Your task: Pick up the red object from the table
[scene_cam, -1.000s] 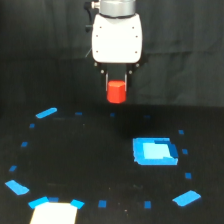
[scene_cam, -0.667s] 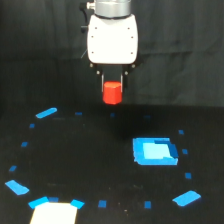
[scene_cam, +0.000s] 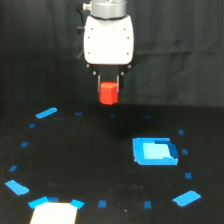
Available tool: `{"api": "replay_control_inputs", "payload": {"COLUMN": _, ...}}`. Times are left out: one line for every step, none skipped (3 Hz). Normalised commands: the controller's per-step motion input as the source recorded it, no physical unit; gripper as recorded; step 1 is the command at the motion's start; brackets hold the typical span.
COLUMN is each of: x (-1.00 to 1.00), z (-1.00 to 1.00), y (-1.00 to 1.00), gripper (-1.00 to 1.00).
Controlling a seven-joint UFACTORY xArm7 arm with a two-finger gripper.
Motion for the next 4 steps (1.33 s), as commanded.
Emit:
{"api": "replay_control_inputs", "payload": {"x": -0.07, "z": 0.08, "y": 0.39, "gripper": -1.0}}
{"api": "replay_control_inputs", "payload": {"x": -0.24, "z": 0.45, "y": -0.33, "gripper": -1.0}}
{"api": "replay_control_inputs", "payload": {"x": 0.11, "z": -0.35, "y": -0.07, "gripper": -0.99}}
{"api": "replay_control_inputs", "payload": {"x": -0.19, "z": 0.03, "y": -0.44, "gripper": -1.0}}
